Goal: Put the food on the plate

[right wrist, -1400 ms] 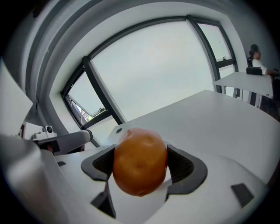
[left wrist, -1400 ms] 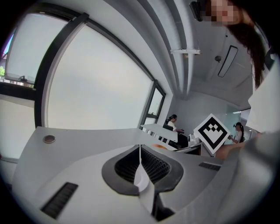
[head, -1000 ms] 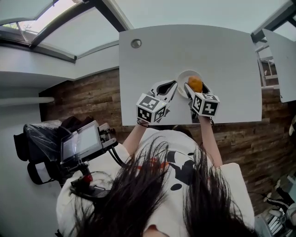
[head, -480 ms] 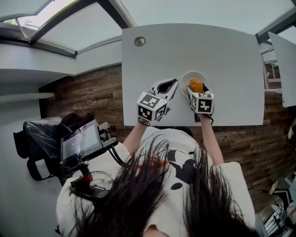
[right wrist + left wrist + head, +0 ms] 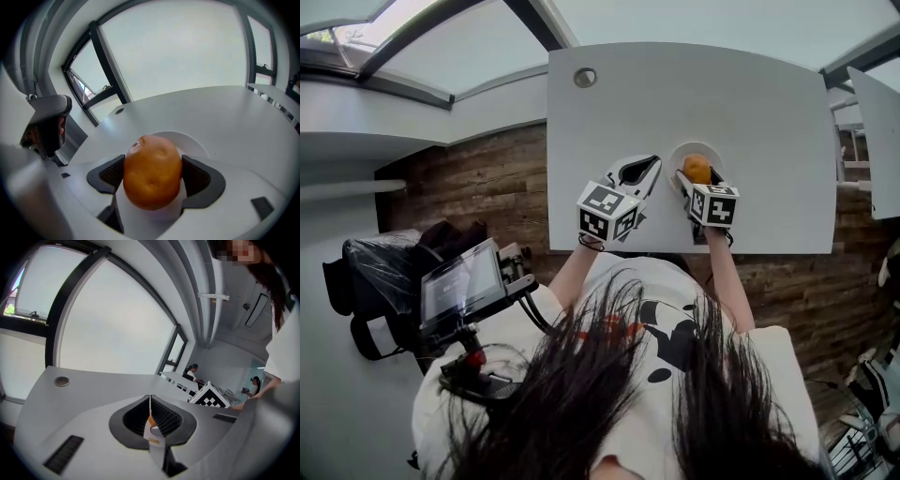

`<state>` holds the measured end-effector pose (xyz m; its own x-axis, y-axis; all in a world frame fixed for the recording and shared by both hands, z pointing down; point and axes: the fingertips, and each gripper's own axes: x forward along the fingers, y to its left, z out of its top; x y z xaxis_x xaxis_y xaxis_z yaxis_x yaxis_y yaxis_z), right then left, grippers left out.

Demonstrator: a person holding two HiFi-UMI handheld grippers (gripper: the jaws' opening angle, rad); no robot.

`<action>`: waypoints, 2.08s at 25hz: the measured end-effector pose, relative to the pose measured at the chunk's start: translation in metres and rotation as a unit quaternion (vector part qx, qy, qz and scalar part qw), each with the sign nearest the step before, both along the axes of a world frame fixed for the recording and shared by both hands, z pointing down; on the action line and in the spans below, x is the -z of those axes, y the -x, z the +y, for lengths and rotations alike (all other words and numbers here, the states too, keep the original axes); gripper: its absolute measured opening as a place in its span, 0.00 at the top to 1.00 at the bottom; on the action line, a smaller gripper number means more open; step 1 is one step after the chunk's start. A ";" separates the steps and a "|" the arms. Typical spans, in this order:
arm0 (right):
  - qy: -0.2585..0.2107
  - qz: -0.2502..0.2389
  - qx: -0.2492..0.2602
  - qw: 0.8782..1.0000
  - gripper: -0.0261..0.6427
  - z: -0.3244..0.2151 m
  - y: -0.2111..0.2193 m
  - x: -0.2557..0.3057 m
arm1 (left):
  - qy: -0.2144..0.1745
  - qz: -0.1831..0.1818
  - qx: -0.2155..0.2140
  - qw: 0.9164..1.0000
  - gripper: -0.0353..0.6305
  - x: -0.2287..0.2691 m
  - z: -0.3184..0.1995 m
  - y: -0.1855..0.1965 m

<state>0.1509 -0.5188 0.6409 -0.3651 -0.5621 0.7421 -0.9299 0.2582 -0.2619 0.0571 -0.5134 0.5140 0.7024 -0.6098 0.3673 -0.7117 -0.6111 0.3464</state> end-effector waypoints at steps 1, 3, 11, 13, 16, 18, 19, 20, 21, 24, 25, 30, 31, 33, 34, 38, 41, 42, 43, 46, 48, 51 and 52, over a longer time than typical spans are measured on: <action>0.003 -0.004 0.001 1.000 0.41 0.000 0.001 0.000 | 0.000 0.001 0.000 1.000 0.93 0.000 0.000 0.000; 0.002 0.002 0.005 1.000 0.41 -0.001 -0.001 0.000 | 0.000 0.002 0.000 1.000 0.93 0.001 0.000 -0.002; -0.011 -0.001 0.008 1.000 0.41 -0.004 0.006 0.008 | -0.003 0.004 0.001 1.000 0.93 0.000 0.000 0.003; -0.019 -0.008 0.007 1.000 0.41 -0.004 0.010 0.016 | -0.005 0.004 0.003 1.000 0.93 0.001 0.001 0.007; -0.032 -0.028 -0.003 0.999 0.41 -0.004 0.009 0.030 | -0.007 0.003 0.004 1.000 0.93 0.003 0.003 0.007; -0.041 -0.042 -0.007 0.998 0.41 -0.003 0.009 0.040 | -0.009 0.002 0.004 1.000 0.93 0.004 0.005 0.007; -0.046 -0.050 -0.010 0.998 0.41 -0.002 0.009 0.045 | -0.010 0.001 0.004 1.000 0.93 0.004 0.006 0.007; -0.051 -0.057 -0.012 0.997 0.41 -0.002 0.009 0.050 | -0.011 0.001 0.004 1.000 0.93 0.005 0.007 0.007; -0.057 -0.063 -0.015 0.996 0.41 -0.001 0.008 0.055 | -0.012 0.001 0.003 1.000 0.93 0.005 0.008 0.006; -0.083 -0.077 -0.022 0.993 0.41 0.005 0.004 0.073 | -0.017 0.001 0.001 1.000 0.93 0.010 0.015 0.002; -0.092 -0.081 -0.023 0.992 0.41 0.010 0.002 0.080 | -0.020 0.001 -0.001 1.000 0.93 0.013 0.019 0.000; -0.127 -0.116 -0.016 0.985 0.41 0.041 -0.005 0.111 | -0.034 -0.003 -0.009 0.999 0.93 0.023 0.047 -0.017; -0.131 -0.121 -0.009 0.984 0.42 0.045 -0.002 0.116 | -0.035 -0.003 -0.010 0.999 0.93 0.023 0.049 -0.017; -0.138 -0.126 0.004 0.982 0.42 0.049 0.005 0.123 | -0.036 -0.003 -0.012 0.999 0.93 0.024 0.050 -0.017; -0.141 -0.126 0.008 0.982 0.42 0.050 0.008 0.126 | -0.036 -0.003 -0.012 0.999 0.93 0.024 0.050 -0.016; -0.152 -0.132 0.008 0.979 0.53 0.059 0.012 0.135 | -0.038 -0.001 -0.011 0.999 0.93 0.026 0.057 -0.016; -0.159 -0.132 0.015 0.978 0.54 0.085 0.010 0.141 | -0.045 0.001 -0.005 0.999 0.93 0.030 0.081 -0.019; -0.164 -0.131 0.016 0.978 0.59 0.099 0.009 0.143 | -0.047 0.002 -0.004 0.999 0.93 0.031 0.093 -0.021; -0.169 -0.132 0.016 0.977 0.61 0.111 0.007 0.146 | -0.050 0.003 -0.003 0.999 0.93 0.033 0.105 -0.022; -0.176 -0.141 0.016 0.974 0.61 0.137 0.009 0.152 | -0.051 0.004 -0.002 0.999 0.93 0.034 0.134 -0.025; -0.182 -0.146 0.010 0.972 0.69 0.152 0.007 0.155 | -0.050 0.002 -0.006 0.999 0.93 0.032 0.153 -0.028; -0.185 -0.158 0.005 0.970 0.71 0.174 0.009 0.156 | -0.045 -0.006 -0.013 0.999 0.93 0.026 0.183 -0.030; -0.184 -0.162 0.006 0.969 0.71 0.180 0.011 0.155 | -0.043 -0.008 -0.014 0.999 0.93 0.024 0.191 -0.029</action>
